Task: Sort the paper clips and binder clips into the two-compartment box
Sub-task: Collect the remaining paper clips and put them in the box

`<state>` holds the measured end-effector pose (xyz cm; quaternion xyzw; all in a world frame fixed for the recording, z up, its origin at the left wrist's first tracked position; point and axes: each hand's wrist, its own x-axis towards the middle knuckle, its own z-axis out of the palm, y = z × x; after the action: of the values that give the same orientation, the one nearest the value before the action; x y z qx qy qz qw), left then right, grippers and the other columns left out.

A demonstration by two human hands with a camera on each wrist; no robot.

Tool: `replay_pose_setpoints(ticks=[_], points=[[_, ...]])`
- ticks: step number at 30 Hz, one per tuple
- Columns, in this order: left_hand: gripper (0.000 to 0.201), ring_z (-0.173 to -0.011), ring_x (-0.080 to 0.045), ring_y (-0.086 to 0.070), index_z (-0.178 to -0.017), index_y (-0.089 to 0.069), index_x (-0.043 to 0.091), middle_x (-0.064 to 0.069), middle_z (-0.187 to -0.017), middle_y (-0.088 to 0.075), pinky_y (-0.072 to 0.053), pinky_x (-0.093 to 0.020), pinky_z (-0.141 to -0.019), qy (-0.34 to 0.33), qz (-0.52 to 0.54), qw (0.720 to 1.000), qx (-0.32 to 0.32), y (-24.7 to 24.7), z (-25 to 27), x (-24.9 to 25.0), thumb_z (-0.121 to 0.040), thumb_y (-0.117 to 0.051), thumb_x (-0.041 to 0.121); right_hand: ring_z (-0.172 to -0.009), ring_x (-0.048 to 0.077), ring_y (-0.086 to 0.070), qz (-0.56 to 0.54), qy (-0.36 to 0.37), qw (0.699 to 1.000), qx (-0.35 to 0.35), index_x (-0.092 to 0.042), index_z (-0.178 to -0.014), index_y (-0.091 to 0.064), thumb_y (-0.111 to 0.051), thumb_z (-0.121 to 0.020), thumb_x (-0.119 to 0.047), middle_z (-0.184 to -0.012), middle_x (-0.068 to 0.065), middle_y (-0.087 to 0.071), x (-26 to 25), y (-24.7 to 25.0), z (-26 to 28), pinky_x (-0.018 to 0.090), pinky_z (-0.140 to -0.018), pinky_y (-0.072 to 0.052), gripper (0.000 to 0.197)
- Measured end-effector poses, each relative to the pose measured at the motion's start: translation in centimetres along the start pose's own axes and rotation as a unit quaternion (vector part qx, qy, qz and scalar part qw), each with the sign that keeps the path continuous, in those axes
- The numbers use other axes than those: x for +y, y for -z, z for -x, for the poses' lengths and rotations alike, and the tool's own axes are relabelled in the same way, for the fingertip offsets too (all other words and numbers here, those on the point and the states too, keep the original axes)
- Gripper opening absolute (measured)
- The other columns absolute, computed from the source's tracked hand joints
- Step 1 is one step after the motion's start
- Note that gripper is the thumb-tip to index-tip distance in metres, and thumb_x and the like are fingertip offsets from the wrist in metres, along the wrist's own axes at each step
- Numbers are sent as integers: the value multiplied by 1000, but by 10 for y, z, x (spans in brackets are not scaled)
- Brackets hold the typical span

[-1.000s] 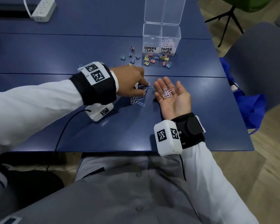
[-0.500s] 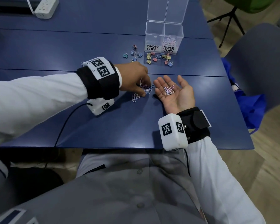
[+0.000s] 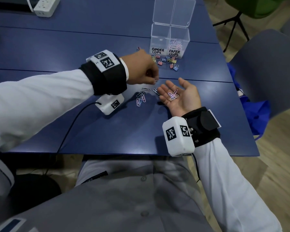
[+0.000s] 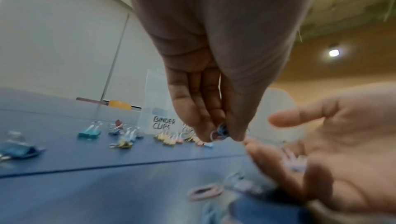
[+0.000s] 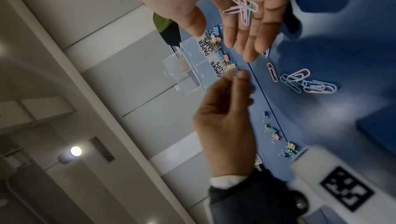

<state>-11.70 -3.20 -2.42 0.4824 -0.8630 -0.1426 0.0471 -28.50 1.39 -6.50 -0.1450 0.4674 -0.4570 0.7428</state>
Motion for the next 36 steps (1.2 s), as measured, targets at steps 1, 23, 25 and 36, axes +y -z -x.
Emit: replay_pose_setpoints(ticks=[1, 23, 25, 36], points=[[17, -71, -11, -62, -96, -73, 18, 0, -81, -72, -51, -25, -77, -3, 15, 1000, 16, 3, -1, 4, -85, -68, 30, -80, 23, -65, 7, -1, 1000, 1, -4, -98, -58, -37, -100, -36, -94, 11, -63, 0, -1, -1, 28, -66, -48, 38], [67, -112, -22, -55, -134, -52, 27, -3, -129, -51, -46, -37, -97, -33, -25, 995, -95, -14, 18, -11, -77, -64, 61, -38, 12, -25, 404, 54, 913, 3, -15, -63, -42, -37, -83, -13, -61, 6, -47, -105, -46, -50, 11, -40, -17, 22], [65, -126, -23, -46, -140, -44, 28, -3, -142, -44, -43, -36, -102, -59, -50, 991, -106, -22, 15, -3, -83, -61, 55, -31, 11, -26, 483, 80, 871, 29, -17, -59, -42, -38, -84, -16, -60, 6, -47, -123, -65, -64, 10, -37, -20, 24], [65, -135, -15, -37, -138, -48, 33, 14, -149, -38, -40, -35, -105, -80, -105, 977, -169, -17, 33, -15, -78, -67, 51, -42, -2, -51, 744, 181, 639, 79, -24, -67, -43, -47, -92, -13, -74, -4, -48, -150, -93, -135, 14, -55, -41, 28]])
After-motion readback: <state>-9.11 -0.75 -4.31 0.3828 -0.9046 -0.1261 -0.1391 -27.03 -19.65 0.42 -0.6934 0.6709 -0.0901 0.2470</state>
